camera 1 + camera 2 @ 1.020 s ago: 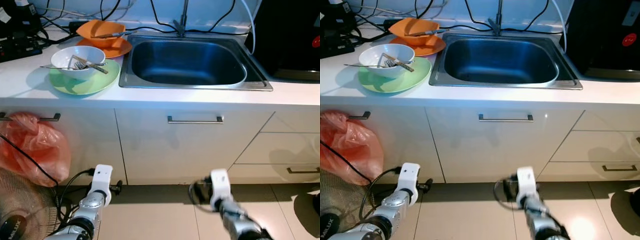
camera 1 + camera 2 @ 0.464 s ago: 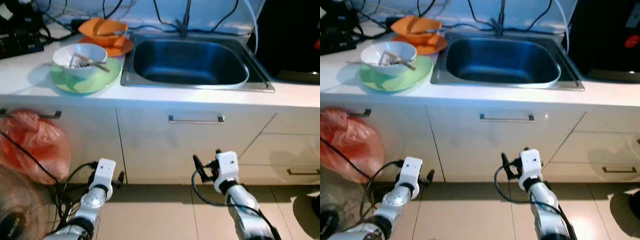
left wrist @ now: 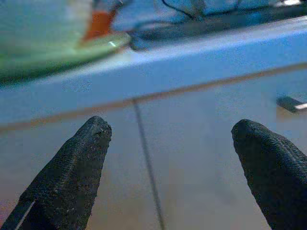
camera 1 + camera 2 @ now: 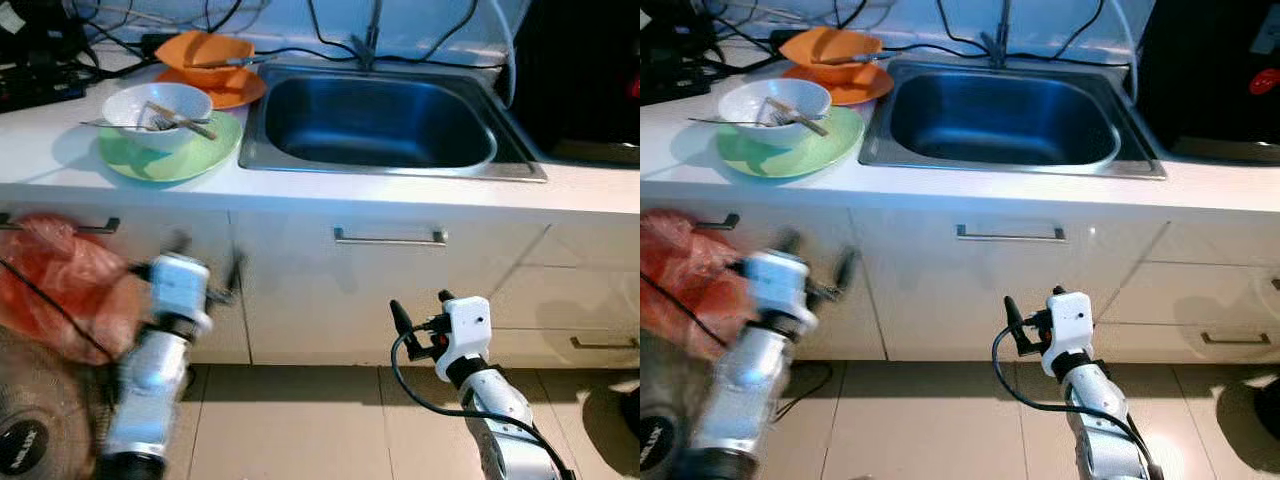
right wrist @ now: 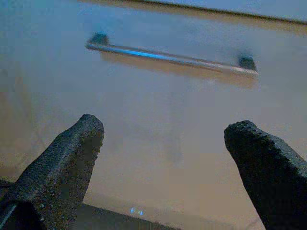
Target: Kitchen organization
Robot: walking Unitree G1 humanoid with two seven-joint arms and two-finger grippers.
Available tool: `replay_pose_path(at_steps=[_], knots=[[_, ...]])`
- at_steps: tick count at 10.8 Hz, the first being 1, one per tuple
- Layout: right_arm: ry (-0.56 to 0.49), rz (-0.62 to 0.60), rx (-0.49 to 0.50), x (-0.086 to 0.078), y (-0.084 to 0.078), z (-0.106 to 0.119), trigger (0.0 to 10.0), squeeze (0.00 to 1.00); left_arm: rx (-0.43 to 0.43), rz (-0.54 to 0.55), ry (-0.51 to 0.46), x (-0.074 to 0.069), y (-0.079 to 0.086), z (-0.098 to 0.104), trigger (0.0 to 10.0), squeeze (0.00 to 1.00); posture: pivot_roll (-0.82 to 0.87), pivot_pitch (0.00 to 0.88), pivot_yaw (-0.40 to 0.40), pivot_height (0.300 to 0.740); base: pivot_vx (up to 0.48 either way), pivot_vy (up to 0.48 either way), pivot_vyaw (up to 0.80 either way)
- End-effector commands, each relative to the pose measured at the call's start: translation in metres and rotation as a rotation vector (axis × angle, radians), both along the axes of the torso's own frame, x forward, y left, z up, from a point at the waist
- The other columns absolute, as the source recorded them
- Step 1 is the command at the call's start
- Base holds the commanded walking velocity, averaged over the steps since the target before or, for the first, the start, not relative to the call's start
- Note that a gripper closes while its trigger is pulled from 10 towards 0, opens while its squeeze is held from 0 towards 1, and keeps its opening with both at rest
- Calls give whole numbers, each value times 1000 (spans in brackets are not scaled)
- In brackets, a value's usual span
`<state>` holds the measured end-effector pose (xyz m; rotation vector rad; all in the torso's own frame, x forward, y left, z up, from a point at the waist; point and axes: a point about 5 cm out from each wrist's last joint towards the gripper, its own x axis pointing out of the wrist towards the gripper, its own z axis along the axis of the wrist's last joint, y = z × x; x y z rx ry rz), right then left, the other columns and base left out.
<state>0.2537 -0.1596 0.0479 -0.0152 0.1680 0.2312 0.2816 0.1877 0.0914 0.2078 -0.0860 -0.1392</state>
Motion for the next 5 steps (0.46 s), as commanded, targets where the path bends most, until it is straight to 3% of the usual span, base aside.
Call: replay_pose_path(at_steps=[1, 4, 5], knots=[[9, -28, 5, -1, -5, 3, 10000, 0, -3, -3, 11, -1, -1, 5, 10000, 0, 38, 9, -39, 740, 0, 0, 0], [-68, -89, 49, 2, -10, 30, 10000, 0, -8, -37, 16, -4, -1, 22, 10000, 0, 40, 9, -40, 740, 0, 0, 0], [-104, -108, 45, 4, -12, 41, 10000, 0, -42, -46, -41, -6, 1, 37, 10000, 0, 40, 5, -38, 740, 0, 0, 0]])
